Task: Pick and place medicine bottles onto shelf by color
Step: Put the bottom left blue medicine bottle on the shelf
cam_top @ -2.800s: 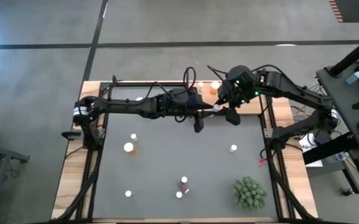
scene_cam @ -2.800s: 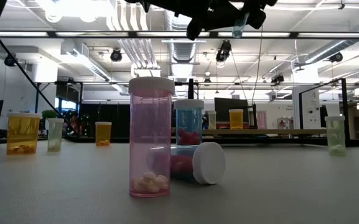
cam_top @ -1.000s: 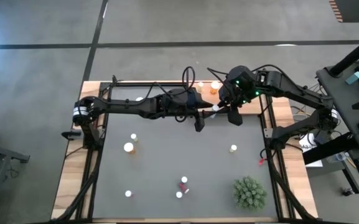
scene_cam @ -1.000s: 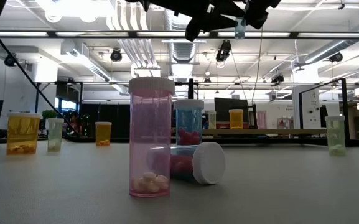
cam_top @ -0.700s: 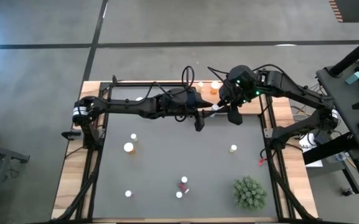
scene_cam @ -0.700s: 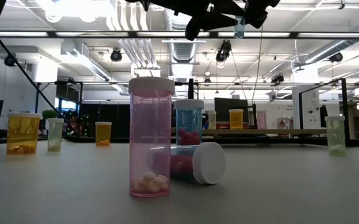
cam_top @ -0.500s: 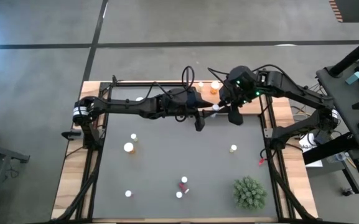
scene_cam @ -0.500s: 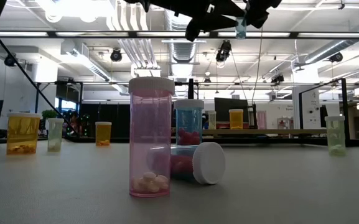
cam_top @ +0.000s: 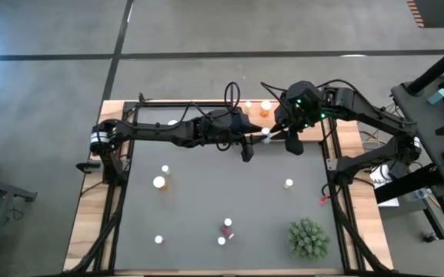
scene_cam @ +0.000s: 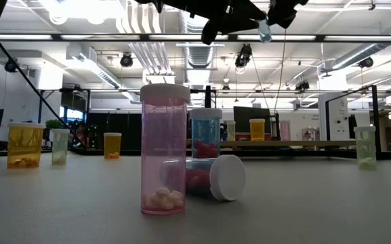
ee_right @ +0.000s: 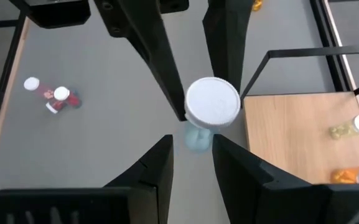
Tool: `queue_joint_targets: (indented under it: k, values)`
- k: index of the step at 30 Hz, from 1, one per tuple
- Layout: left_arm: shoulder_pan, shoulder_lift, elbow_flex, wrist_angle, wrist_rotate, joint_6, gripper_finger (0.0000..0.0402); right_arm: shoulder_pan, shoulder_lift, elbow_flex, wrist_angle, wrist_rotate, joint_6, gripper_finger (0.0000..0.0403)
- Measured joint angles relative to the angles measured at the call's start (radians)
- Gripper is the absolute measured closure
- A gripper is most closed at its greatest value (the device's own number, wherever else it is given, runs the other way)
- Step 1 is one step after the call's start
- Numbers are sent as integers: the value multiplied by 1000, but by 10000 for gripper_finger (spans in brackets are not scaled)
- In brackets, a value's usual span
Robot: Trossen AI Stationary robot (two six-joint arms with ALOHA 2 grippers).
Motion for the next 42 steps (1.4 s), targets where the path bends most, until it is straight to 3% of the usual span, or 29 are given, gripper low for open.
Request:
queue_joint_targets:
  k: [7,22,32,42]
  values:
    - [0,0,-2,14,0,-2,344,0,1,0,13,5,1,300]
    - [1,1,-3,63,1,-9,321,0,-50,0,-45,46,27,300]
    - [0,1,0,76,34,-11,321,1,-116,0,90,51,25,300]
    - [3,-4,39,131,25,-8,320,0,-122,36,116,53,65,300]
